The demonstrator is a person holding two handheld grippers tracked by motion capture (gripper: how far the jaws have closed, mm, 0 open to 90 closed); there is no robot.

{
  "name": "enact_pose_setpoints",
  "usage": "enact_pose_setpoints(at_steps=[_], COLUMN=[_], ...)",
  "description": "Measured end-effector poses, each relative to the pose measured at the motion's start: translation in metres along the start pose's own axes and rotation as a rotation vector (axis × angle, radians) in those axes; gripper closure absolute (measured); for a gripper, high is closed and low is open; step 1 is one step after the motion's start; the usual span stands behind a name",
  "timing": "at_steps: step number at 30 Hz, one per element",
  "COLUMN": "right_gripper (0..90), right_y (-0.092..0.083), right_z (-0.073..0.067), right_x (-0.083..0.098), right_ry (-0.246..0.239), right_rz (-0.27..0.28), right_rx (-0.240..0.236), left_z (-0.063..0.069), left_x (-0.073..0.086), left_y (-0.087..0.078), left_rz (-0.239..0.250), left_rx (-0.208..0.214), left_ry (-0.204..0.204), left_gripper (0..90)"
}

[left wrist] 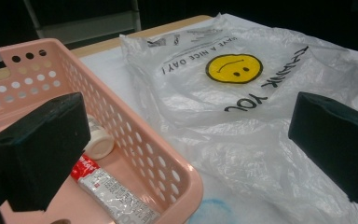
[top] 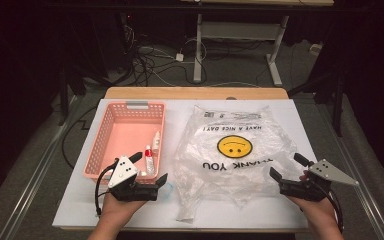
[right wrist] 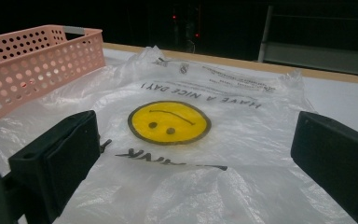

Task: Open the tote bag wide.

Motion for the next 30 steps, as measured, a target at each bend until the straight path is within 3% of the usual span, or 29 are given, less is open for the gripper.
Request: enact_pose_setpoints(at_steps=[7,15,25,28,30], right_gripper=[1.8,4.2,11.7,16.1,18.1], right_y=[-0.001,-0.002,-0.006,-0.008,-0.010], right_z=[-0.002,0.000,0.012,0.016,0.020], right_x=[-0.001,-0.002,0.002,0.006,0.008], right_ry=[-0.023,-0.020,-0.027,-0.033,-0.012], right_rz=[0.001,-0.003,-0.047,-0.084,-0.109], right_rx=[-0.005,-0.008,0.031,0.050,0.051], left_z=[-0.007,-0.006,-0.006,-0.006,-0.008], left_x=[0.001,0.002,0.002,0.002,-0.001], left_y=[-0.001,0.000,0.002,0.003,0.002], left_rz=[0.002,-0.015,-0.041,-0.061,-0.069], left_rx=[-0.004,-0.005,0.003,0.027,0.037], left_ry=[-0.029,-0.014,-0.010,-0.026,-0.088], left_gripper=[0.0,0.0,0.0,0.0,0.0])
Point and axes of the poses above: each handheld gripper's, and its own axes: y roughly forward along the jaws, x roughly out of its underside, z roughly to its right, the point moved 5 cm from there along y, roughly forward along the jaws, and after that the axes turned 5 degrees about -y, right-handed, at the moved point
